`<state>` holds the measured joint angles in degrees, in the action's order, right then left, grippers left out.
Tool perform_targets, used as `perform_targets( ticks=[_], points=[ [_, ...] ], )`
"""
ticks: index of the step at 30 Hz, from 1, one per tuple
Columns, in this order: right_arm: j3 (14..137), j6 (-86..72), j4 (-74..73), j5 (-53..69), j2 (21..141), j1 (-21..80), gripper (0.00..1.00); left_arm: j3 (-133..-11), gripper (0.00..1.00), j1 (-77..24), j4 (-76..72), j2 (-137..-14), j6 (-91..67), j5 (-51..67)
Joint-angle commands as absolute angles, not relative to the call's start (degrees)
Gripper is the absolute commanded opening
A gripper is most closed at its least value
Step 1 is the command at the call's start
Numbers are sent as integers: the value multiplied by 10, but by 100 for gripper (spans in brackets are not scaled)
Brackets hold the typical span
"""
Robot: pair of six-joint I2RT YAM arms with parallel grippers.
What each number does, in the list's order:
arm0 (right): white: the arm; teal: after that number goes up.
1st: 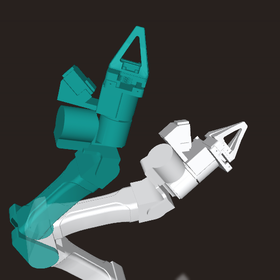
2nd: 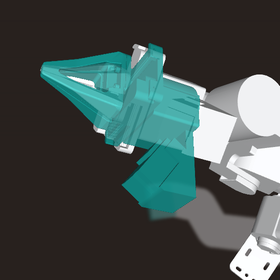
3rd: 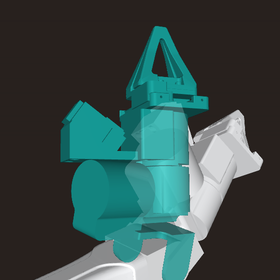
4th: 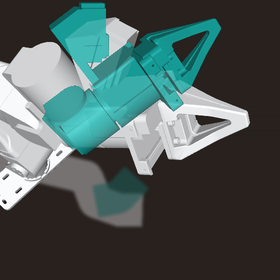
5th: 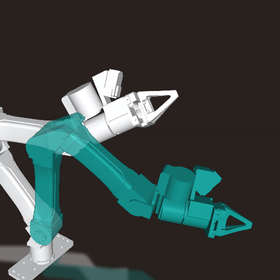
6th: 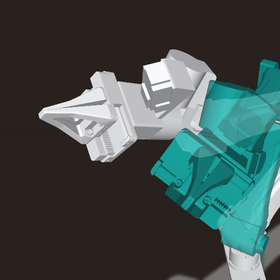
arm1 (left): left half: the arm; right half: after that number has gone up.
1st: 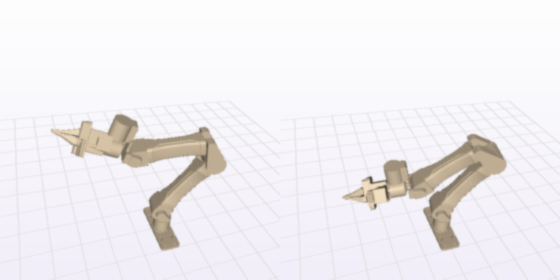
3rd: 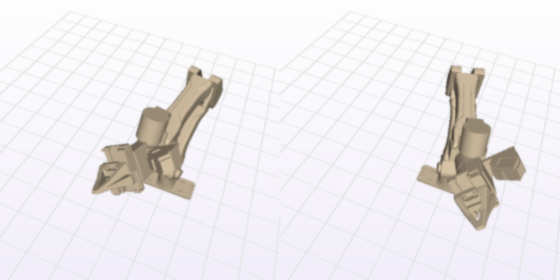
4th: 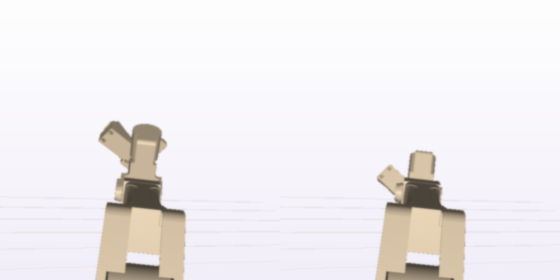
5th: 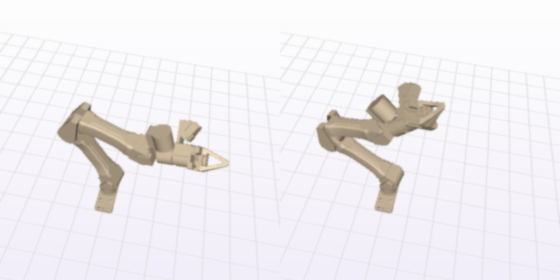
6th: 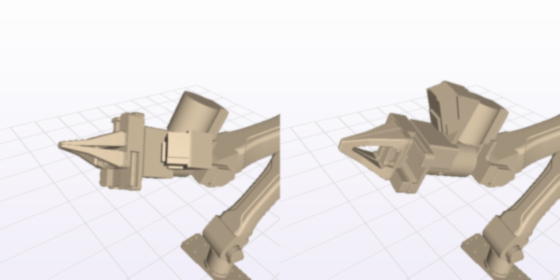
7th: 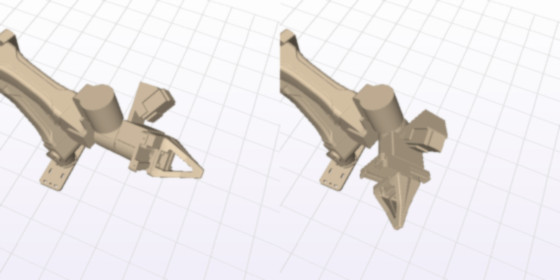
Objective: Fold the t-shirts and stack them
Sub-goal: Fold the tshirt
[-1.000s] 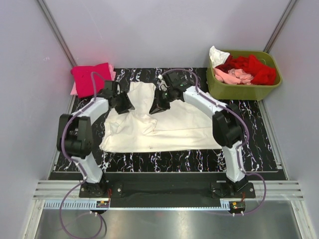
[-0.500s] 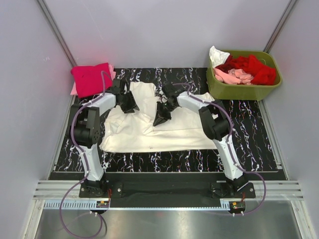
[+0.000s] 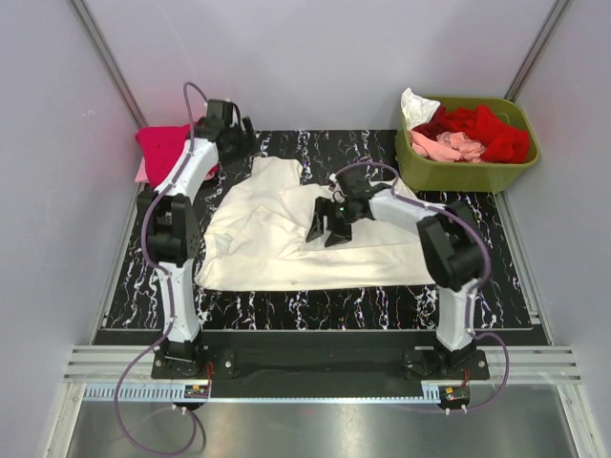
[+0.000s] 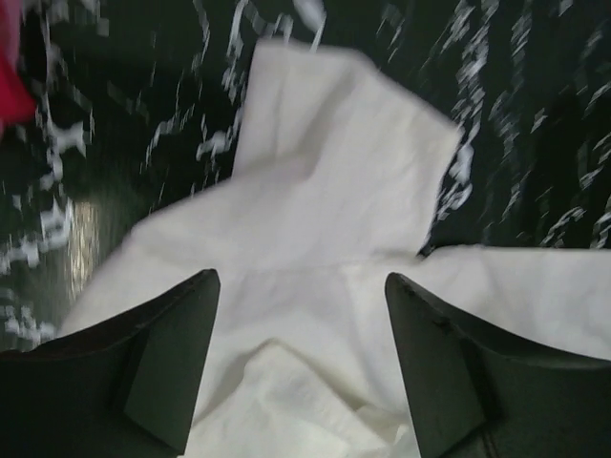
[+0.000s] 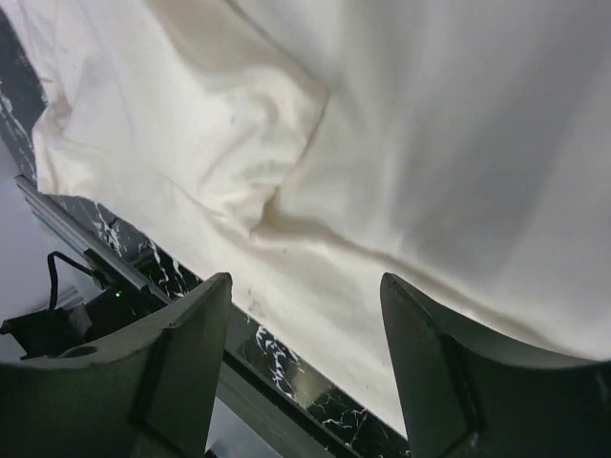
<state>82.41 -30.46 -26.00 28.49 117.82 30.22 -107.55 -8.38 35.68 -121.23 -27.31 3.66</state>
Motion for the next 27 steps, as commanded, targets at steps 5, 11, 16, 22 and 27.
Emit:
perform_targets(
  ticks=[5,11,16,22,27],
  points=[
    [543,-341,-27,307,967,330,73,-1280,76,-32,331,-1380,-240,159],
    [486,-353,71,317,946,335,74,-1314,75,-17,257,-1468,-292,234],
    [508,-352,64,335,982,335,73,-1341,73,-18,219,-1513,-329,251],
    [505,-354,69,337,983,332,73,-1339,67,-40,227,-1533,-331,251],
    [504,-360,77,349,990,324,73,-1306,54,-58,221,-1531,-353,237]
  ],
)
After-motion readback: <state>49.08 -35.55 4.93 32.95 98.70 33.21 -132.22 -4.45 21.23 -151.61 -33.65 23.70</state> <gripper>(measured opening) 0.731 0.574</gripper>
